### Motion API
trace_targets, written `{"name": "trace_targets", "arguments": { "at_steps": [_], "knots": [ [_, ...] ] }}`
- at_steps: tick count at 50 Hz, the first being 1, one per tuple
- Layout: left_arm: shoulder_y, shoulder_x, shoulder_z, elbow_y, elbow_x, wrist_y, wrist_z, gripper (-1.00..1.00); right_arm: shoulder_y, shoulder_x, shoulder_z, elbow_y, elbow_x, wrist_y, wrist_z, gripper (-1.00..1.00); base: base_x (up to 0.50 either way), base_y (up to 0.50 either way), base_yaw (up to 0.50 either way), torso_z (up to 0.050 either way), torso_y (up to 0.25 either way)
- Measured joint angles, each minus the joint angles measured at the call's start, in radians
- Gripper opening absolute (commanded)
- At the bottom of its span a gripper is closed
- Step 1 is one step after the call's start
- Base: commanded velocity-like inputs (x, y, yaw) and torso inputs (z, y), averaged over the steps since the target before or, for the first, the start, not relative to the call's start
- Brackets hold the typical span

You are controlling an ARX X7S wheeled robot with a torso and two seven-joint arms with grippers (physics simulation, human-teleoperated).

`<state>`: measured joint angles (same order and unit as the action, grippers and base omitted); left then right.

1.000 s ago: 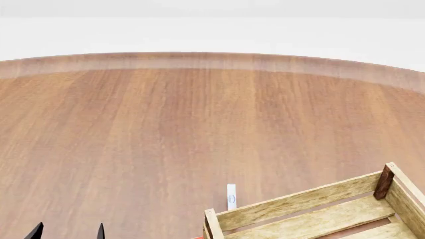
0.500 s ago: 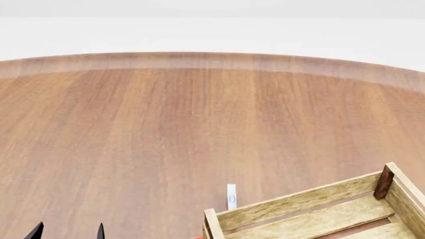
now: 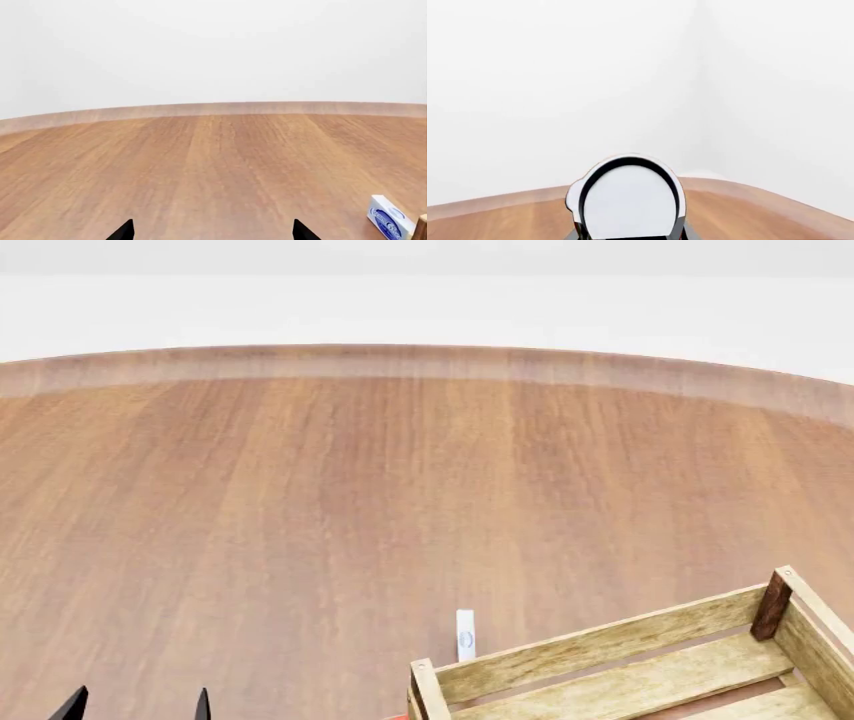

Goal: Pick up the tomato sauce, and put it in the wooden tray.

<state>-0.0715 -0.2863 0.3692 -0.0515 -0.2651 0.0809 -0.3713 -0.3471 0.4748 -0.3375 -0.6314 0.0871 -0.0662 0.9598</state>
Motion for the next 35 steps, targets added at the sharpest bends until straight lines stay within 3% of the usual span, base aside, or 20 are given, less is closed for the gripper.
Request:
{"name": "trace_targets", "arguments": {
  "at_steps": [35],
  "knots": [
    [-0.002, -0.007, 0.009, 0.0, -0.007, 0.004, -0.006, 1.0, 0.249, -0.012, 0.087, 0.112, 0.139, 0.217, -0.014, -1.0, 0.0, 0.0, 0.0, 0.0, 0.0]
  ]
}}
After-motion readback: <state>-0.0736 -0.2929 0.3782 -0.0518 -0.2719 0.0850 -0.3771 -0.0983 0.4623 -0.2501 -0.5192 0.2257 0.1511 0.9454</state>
